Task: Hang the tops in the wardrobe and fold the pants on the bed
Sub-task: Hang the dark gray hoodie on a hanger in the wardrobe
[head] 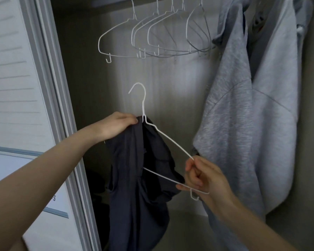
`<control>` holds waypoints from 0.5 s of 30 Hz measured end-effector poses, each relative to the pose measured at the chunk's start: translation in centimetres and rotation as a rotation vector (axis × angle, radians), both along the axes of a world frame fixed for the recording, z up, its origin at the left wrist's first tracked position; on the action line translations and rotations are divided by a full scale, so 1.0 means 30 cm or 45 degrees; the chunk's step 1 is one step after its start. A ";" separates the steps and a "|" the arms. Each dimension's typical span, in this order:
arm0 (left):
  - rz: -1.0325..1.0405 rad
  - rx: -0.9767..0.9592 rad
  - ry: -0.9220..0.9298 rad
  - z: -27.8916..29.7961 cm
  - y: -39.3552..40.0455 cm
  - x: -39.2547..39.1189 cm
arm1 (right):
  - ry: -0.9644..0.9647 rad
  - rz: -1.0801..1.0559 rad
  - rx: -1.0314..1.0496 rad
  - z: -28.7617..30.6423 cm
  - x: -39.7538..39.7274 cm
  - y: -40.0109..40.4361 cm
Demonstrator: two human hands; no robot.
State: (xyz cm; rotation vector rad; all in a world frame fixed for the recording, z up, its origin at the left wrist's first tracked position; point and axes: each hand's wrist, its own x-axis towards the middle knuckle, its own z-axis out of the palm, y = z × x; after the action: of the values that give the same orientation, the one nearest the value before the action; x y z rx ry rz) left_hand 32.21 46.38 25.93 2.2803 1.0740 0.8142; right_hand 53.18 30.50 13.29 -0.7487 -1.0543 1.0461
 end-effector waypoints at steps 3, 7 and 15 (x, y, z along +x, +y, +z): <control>-0.011 0.334 0.163 0.033 -0.015 -0.020 | -0.002 0.098 0.065 0.000 0.023 0.006; -0.241 0.265 -0.110 0.036 -0.052 0.000 | 0.097 0.344 -0.018 0.021 0.040 0.027; -0.095 0.209 -0.491 0.013 -0.078 0.079 | 0.348 0.758 -0.235 0.002 0.047 0.079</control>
State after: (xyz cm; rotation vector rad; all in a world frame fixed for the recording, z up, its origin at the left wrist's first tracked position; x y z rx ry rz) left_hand 34.59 44.05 26.32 2.1528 0.7665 1.2868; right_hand 54.59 32.87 13.36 -0.4190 -0.9693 1.7218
